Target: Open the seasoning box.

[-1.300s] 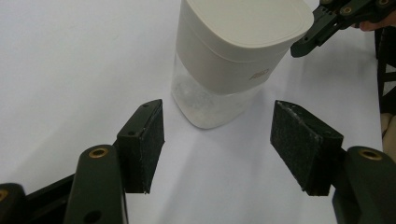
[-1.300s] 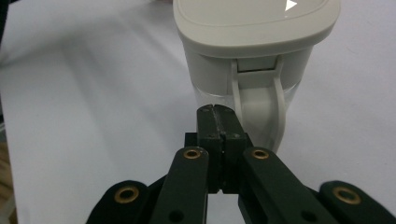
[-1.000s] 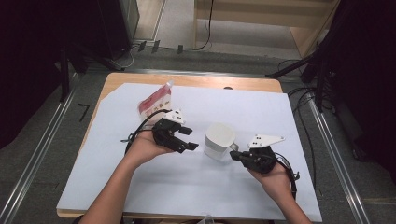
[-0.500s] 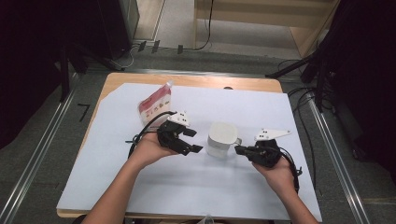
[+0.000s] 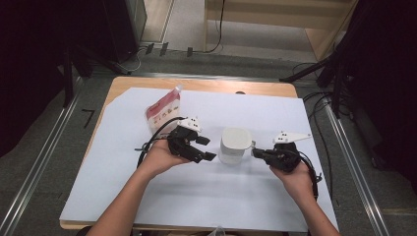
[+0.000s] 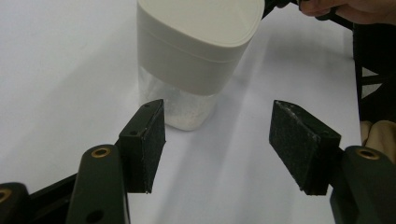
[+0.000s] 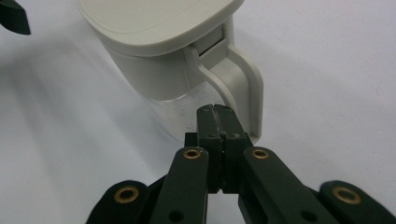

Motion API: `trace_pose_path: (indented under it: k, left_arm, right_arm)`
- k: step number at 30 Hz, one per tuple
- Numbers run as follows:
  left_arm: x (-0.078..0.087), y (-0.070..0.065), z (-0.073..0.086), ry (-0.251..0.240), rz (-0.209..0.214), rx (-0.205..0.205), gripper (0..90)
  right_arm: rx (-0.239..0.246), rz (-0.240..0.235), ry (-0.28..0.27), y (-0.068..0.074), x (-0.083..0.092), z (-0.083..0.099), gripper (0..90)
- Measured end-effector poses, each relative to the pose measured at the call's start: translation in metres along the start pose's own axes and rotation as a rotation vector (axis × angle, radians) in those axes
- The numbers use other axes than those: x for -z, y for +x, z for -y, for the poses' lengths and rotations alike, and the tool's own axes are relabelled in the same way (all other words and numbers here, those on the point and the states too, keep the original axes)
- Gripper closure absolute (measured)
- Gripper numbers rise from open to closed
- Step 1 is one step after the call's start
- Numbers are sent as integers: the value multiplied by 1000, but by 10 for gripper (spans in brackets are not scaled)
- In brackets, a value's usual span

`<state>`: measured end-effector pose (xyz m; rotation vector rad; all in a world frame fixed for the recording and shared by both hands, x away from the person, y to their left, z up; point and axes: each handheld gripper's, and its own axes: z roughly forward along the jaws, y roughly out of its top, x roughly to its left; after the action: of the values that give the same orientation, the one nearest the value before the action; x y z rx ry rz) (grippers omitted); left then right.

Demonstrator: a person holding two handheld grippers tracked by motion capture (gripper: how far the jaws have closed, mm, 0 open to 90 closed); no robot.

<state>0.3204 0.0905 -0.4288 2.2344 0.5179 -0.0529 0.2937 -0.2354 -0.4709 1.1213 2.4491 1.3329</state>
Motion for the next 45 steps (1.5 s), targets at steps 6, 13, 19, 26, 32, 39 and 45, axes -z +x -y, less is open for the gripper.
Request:
trace_pose_path:
  k: [6,13,19,26,32,39,45]
  left_arm:
    - [-2,4,0,19,21,17,397]
    - [-7,8,-4,60,22,32,377]
    - [-12,13,-12,49,17,-7,356]
    - [-22,20,-19,59,42,-43,337]
    - [-27,24,-25,60,43,-49,328]
    - [-31,30,-31,49,79,-27,286]
    - [-40,28,-32,59,88,-32,260]
  right_arm:
    - [-3,5,-1,0,2,-1,900]
    - [6,15,-1,0,10,-8,899]
    - [-4,30,-9,-8,18,-14,900]
    - [-15,20,3,-13,14,-17,900]
    - [-6,13,11,-17,7,-23,900]
    - [8,1,10,-16,2,-29,900]
    - [8,12,25,-15,2,-29,900]
